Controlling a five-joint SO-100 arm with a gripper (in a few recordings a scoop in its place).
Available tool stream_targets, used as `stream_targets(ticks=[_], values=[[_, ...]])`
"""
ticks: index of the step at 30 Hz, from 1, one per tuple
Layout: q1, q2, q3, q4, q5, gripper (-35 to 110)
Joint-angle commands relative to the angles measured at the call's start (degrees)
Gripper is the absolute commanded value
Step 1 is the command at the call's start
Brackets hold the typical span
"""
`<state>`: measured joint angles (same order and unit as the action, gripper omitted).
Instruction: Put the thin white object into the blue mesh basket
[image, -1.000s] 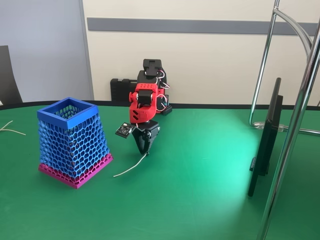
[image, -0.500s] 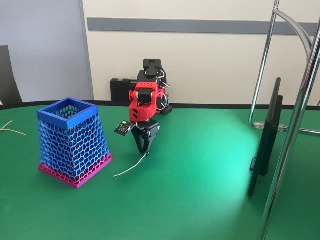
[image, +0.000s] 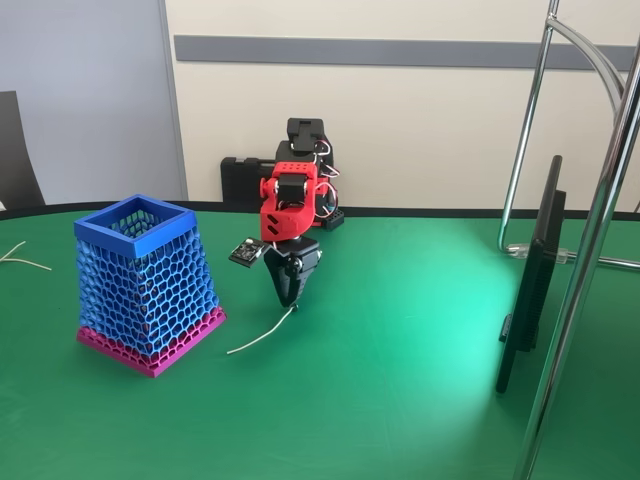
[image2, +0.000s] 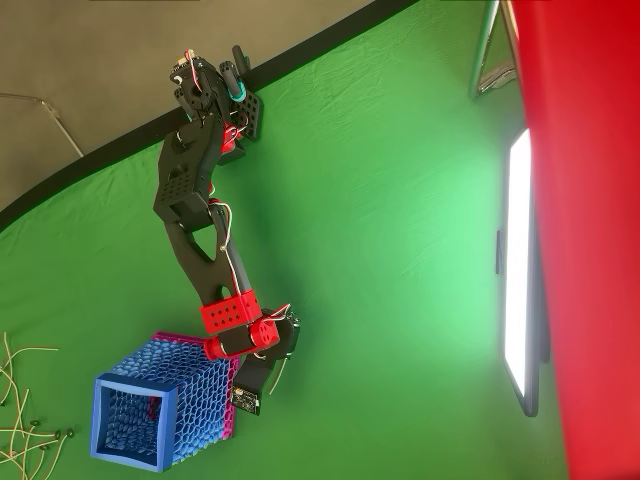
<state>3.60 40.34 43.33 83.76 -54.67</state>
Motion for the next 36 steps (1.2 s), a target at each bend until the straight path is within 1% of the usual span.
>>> stream_targets(ticks=[1, 8, 19, 36], values=[[-0.4, 1.6, -1.9, 0.4, -0.3, 8], [-0.5, 1.9, -0.2, 0.4, -1.5, 17], [-0.4, 1.7, 1.8, 0.4, -3.1, 16], [-0.1, -1.7, 0.6, 0.4, -2.3, 14]])
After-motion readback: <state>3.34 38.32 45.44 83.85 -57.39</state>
